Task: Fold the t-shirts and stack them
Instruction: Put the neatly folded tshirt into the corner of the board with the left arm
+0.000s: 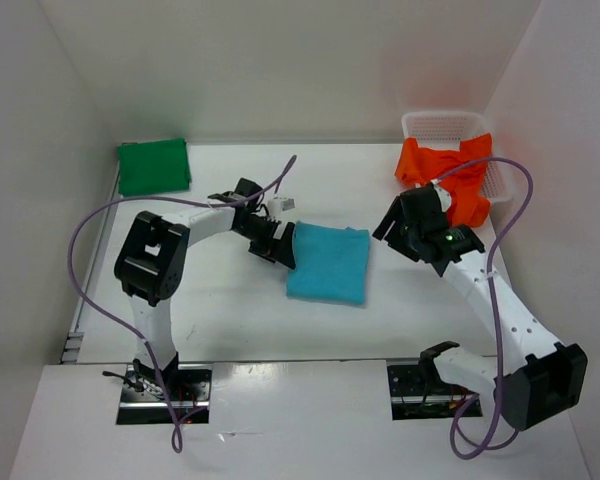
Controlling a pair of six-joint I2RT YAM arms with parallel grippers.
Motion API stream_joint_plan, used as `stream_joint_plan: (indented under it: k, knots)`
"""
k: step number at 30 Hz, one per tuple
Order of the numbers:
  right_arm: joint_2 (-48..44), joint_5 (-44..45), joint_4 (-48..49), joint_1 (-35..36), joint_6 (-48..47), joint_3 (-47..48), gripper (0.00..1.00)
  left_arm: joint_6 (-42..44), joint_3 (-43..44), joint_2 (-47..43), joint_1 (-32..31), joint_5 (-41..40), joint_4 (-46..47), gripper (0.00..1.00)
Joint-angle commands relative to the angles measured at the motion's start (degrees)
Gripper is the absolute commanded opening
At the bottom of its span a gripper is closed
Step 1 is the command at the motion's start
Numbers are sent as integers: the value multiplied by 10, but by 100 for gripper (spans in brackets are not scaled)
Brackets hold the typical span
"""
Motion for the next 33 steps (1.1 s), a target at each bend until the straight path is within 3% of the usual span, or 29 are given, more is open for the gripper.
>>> stream_joint_plan:
  k: [1, 7, 10, 14, 17, 18, 20, 21, 22, 24, 29, 33]
  knots:
    - [-32, 22, -14, 6, 25, -6, 72, -62, 20, 22, -22, -38, 54, 100]
    - [-53, 35, -42, 11, 31, 12, 72, -88, 33, 64, -75, -65, 49, 100]
    - [-68, 40, -49, 11, 36, 17, 72, -96, 33, 92, -81, -132, 34, 100]
    - [-92, 40, -55, 11, 47, 17, 72, -81, 58, 140, -81, -149, 11, 98]
    - [-104, 40, -60, 11, 47, 17, 72, -67, 79, 158, -81, -149, 0, 79]
    - [-104, 40, -65, 11, 47, 17, 72, -67, 85, 158, -81, -141, 0, 52]
    - [-110, 46, -65, 11, 47, 17, 72, -67, 85, 165, -81, -133, 0, 30]
    - [-111, 46, -65, 11, 52, 17, 72, -60, 92, 165, -81, -133, 0, 14]
    - [-111, 46, -65, 11, 52, 17, 72, -60, 92, 165, -81, -127, 0, 7]
    - [-111, 46, -65, 11, 52, 23, 72, -55, 99, 171, -81, -127, -5, 0]
    - [-105, 51, -71, 11, 47, 28, 72, -21, 90, 133, -72, -114, 12, 0]
    - [-111, 57, -71, 11, 47, 33, 72, 32, 69, 67, -21, -170, 25, 0]
